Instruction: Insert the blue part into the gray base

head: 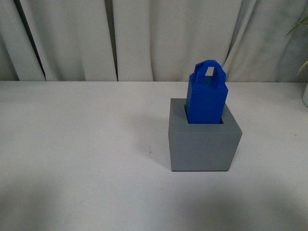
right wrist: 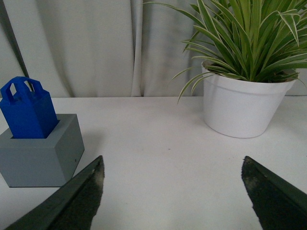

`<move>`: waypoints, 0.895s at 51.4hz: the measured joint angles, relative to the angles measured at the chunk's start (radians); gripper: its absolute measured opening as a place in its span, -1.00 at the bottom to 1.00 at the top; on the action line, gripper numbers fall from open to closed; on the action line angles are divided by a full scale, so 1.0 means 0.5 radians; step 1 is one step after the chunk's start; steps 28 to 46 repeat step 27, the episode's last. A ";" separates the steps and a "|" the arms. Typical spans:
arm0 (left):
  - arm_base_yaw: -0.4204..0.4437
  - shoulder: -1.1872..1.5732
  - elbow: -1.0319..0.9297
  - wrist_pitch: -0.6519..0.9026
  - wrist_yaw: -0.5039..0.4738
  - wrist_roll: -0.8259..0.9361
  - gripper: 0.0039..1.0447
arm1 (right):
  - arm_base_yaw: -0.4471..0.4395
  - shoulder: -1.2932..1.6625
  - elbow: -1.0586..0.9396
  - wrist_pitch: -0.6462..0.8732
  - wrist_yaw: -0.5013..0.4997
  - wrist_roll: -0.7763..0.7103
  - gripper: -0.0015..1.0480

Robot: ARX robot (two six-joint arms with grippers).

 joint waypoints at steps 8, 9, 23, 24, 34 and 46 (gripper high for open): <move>0.000 0.000 0.000 0.000 0.000 -0.001 0.89 | 0.000 0.000 0.000 -0.001 0.000 0.002 0.84; 0.000 0.000 0.000 0.000 0.000 0.000 0.89 | 0.000 0.000 0.000 0.000 0.000 0.002 0.85; 0.000 0.000 0.000 0.000 0.000 -0.001 0.89 | 0.000 0.000 0.000 0.000 0.000 0.002 0.86; 0.000 0.000 0.000 0.000 0.000 0.000 0.89 | 0.000 0.000 0.000 0.000 0.000 0.002 0.86; 0.000 0.000 0.000 0.000 0.000 0.000 0.89 | 0.000 0.000 0.000 -0.001 0.000 0.002 0.86; 0.000 0.000 0.000 0.000 0.000 0.000 0.89 | 0.000 0.000 0.000 -0.001 0.000 0.002 0.86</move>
